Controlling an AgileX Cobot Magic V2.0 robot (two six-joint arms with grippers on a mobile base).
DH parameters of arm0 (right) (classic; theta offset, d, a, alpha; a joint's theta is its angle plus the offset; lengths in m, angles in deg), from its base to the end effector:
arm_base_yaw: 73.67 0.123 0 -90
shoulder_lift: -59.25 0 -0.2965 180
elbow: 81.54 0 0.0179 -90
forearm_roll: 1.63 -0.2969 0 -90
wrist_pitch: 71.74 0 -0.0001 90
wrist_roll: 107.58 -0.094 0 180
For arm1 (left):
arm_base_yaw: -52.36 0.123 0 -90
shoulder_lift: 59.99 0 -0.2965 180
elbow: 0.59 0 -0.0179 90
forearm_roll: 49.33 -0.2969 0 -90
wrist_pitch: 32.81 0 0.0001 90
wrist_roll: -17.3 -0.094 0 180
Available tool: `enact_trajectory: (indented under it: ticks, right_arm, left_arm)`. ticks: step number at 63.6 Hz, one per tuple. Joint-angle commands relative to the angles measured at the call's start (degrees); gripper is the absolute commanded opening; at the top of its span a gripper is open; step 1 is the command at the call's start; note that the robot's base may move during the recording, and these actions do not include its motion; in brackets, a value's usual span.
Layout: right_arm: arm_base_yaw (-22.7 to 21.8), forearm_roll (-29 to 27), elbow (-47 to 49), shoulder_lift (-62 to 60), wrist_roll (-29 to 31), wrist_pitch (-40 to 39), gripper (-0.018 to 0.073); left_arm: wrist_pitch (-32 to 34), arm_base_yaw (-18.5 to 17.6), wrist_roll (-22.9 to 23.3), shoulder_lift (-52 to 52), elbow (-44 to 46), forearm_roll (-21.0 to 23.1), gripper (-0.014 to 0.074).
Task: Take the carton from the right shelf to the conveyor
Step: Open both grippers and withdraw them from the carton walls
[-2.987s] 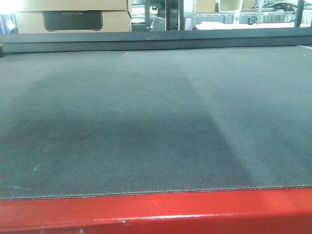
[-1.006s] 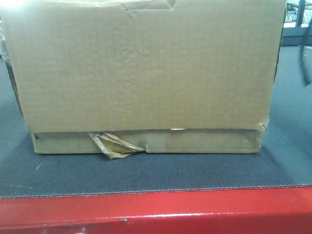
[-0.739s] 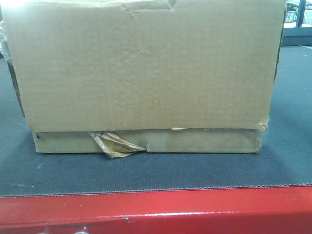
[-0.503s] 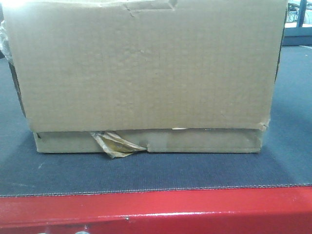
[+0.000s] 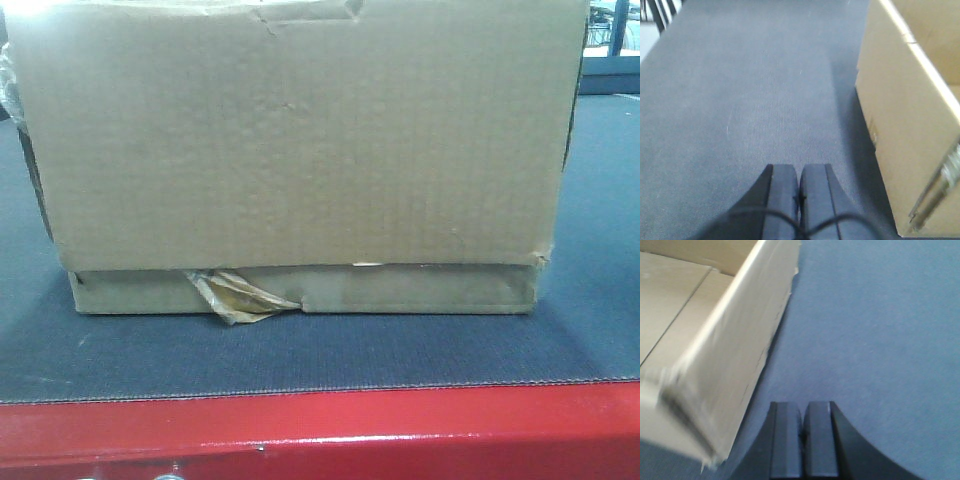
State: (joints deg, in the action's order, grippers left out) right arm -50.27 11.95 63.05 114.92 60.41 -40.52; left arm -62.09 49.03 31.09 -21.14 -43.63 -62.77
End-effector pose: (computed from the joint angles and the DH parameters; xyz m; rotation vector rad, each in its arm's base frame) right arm 0.1967 0.0726 0.3312 -0.3526 2.0902 0.1170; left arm 0.1483 0.0021 0.3358 -0.0541 1.9256 0.0474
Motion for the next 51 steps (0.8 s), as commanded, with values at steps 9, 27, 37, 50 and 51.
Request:
enact_trajectory:
  ticks: [9,27,37,50,51]
  right_arm:
    - [-0.29,0.69,-14.04,-15.74,-0.95,-12.53,-0.0053]
    - [-0.29,0.35,-20.52,-35.4,-0.95,-13.27,-0.0053]
    - [-0.29,0.35,-20.52,-40.84,-0.95,-12.89,-0.0053]
    - [-0.29,0.35,-20.52,-41.3,-0.95,-12.78,-0.0053]
    - [-0.29,0.35,-20.52,-41.3,-0.95,-12.78,-0.0053]
  left_arm:
    - [3.32,0.23,0.31,-11.76,-5.5,0.25,0.0012]
    - [3.32,0.23,0.31,-21.17,-5.92,0.25,0.0012]
    - [3.32,0.23,0.31,-23.22,-5.92,0.25,0.0012]
    - [3.32,0.23,0.31,-23.22,-5.92,0.25,0.0012]
    - [3.32,0.23,0.31,-23.22,-5.92,0.25,0.0012]
